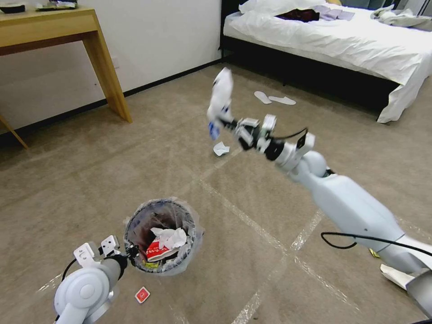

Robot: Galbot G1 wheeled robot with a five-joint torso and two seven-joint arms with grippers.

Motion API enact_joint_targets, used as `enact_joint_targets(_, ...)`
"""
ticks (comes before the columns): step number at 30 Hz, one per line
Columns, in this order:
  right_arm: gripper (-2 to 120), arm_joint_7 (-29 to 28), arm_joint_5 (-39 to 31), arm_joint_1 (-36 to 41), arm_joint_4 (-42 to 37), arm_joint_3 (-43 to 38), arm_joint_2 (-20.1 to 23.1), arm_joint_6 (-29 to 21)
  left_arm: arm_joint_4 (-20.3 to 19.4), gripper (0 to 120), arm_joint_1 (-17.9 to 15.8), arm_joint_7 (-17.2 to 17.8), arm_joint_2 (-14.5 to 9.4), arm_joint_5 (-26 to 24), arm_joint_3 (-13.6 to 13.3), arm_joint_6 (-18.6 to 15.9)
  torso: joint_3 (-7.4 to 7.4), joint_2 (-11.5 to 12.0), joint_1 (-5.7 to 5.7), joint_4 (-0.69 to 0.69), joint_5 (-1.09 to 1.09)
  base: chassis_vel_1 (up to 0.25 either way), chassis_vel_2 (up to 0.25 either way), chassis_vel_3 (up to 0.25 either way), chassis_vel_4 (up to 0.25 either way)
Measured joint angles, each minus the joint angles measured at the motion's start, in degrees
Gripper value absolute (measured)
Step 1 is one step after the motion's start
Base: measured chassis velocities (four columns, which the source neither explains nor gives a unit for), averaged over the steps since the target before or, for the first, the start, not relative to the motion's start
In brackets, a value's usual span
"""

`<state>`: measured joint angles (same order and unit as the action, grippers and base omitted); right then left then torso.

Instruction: Pick up the trash bin and place the garbage on the floor into it.

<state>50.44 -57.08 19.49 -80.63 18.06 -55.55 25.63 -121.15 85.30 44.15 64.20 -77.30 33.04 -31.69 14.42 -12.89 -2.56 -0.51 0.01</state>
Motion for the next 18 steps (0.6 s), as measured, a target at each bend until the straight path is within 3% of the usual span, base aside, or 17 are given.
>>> enact_joint_targets(13,0,2.03,5.77,3.44,-2.86,10.31,-2.09,1.67,-0.70,0,1.04,0.10,0.59,0.63,0.47,-0.08,0.00,0.00,0.00,-0.02,-0.01,0.000,0.000,0.000,0.000)
enact_joint_targets(18,0,0.68,7.96,4.07,-2.04,15.79,-6.08,2.62,-2.03,0,2.41,0.37,2.23,1.31,1.50,-0.18,0.00,0.00,0.00,0.03,0.00,0.000,0.000,0.000,0.000)
